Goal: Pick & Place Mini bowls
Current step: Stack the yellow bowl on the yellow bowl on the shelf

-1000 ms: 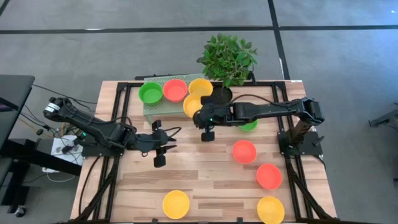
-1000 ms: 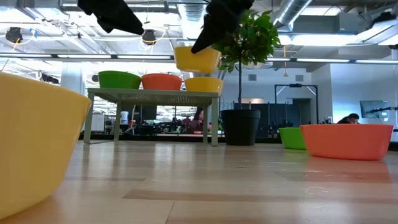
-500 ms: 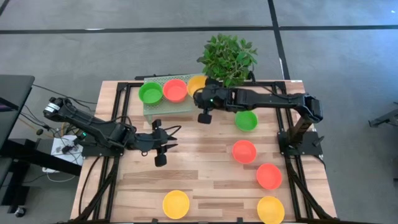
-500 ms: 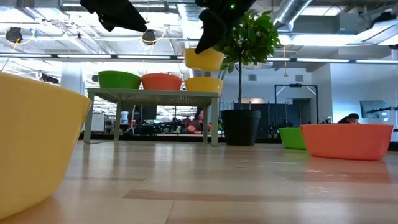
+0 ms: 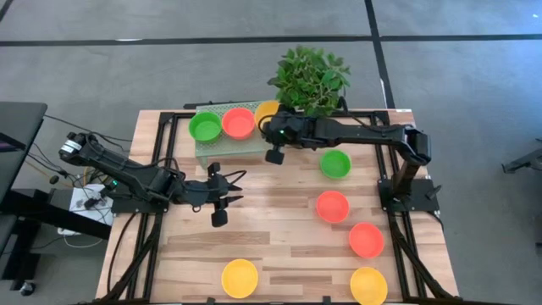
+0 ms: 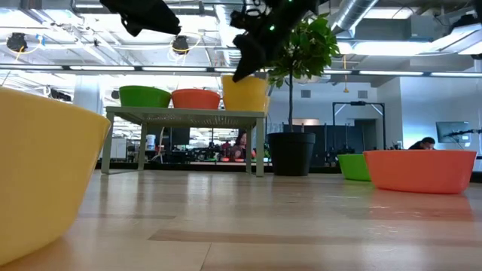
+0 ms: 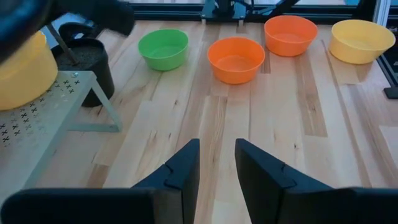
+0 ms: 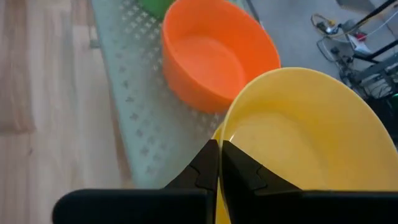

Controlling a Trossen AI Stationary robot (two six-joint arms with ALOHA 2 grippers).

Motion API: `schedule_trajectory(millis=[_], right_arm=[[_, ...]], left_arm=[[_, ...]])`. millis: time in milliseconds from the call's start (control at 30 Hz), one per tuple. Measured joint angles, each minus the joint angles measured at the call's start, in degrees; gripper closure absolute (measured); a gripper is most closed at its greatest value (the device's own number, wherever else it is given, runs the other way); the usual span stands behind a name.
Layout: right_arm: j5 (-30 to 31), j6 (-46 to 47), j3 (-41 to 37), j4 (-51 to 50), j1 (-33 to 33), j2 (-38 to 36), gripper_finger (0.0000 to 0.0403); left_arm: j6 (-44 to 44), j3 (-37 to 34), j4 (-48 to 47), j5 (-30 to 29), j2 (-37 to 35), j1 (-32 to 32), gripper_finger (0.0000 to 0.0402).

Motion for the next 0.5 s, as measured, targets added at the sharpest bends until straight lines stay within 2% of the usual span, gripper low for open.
schedule_trajectory(millis=[333,500], right_arm=[[0.0,0.2,0.0,0.0,-0.4,0.8,0.0394],[0.0,0.7,0.0,-0.1,-0.4,0.8,0.0376]], left_arm=[[0.0,0.0,0.9,0.0,0.0,0.0,0.0298],[0.0,0.0,0.9,0.0,0.0,0.0,0.0298]])
